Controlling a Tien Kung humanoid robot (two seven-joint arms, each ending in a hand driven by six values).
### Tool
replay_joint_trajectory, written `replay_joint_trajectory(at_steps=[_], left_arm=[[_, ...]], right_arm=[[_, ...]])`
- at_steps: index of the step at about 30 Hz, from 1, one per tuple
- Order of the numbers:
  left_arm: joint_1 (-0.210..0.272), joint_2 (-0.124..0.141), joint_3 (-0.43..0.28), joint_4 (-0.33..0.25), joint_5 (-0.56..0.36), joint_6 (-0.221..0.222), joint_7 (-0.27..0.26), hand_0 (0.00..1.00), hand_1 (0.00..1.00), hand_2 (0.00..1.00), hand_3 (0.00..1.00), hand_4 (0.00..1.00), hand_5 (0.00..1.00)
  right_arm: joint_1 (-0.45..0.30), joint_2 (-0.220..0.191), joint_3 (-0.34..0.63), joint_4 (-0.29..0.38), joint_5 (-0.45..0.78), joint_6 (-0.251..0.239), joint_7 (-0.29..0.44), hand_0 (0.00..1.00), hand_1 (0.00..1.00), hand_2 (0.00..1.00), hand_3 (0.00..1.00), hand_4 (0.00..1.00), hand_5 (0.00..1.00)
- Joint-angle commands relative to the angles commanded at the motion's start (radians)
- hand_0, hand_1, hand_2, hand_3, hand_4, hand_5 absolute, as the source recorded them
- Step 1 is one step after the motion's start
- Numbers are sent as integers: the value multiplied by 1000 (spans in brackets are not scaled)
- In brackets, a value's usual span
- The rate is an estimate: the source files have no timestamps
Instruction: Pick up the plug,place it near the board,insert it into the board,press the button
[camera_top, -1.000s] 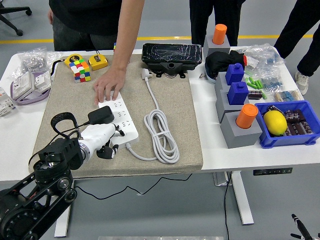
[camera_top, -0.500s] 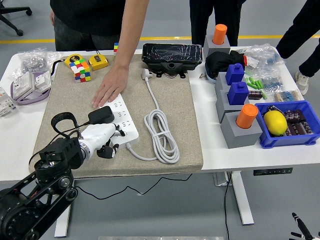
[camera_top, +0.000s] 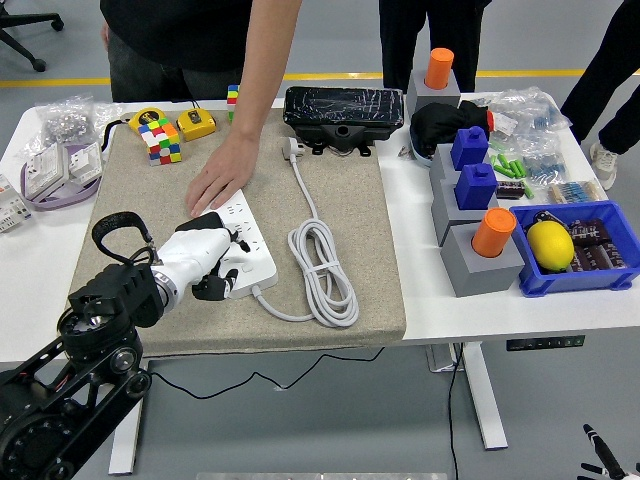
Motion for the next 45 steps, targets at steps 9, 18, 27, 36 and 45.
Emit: replay_joint_trajectory(at_steps=[9, 18, 27, 36, 45], left_arm=[[10, -5, -48, -20, 29, 188, -117, 301, 288, 414, 716, 747, 72], [-4, -6, -103, 25, -6, 279, -194, 658, 840, 835, 900, 998, 395], [-31, -5, -125, 122, -72, 254, -215, 998, 998, 998, 998, 998, 657], [-74, -9, -121, 244, -75, 244, -218, 998, 998, 998, 998, 998, 675], [-100, -18, -105, 361, -17, 280, -253, 910, 969, 954, 925, 998, 519]], right_arm=[[-4, 1, -2, 0, 1, -1, 0, 779, 729, 712, 733, 998, 942], [-7, 1, -5, 0, -1, -2, -2, 779, 728, 712, 733, 998, 942], [-11, 1, -7, 0, -4, -2, -5, 779, 728, 713, 733, 998, 942], [-8, -1, -9, 0, -5, -2, -5, 779, 728, 712, 733, 998, 941], [-4, -2, -7, 0, -5, -2, -6, 779, 728, 712, 733, 998, 940]])
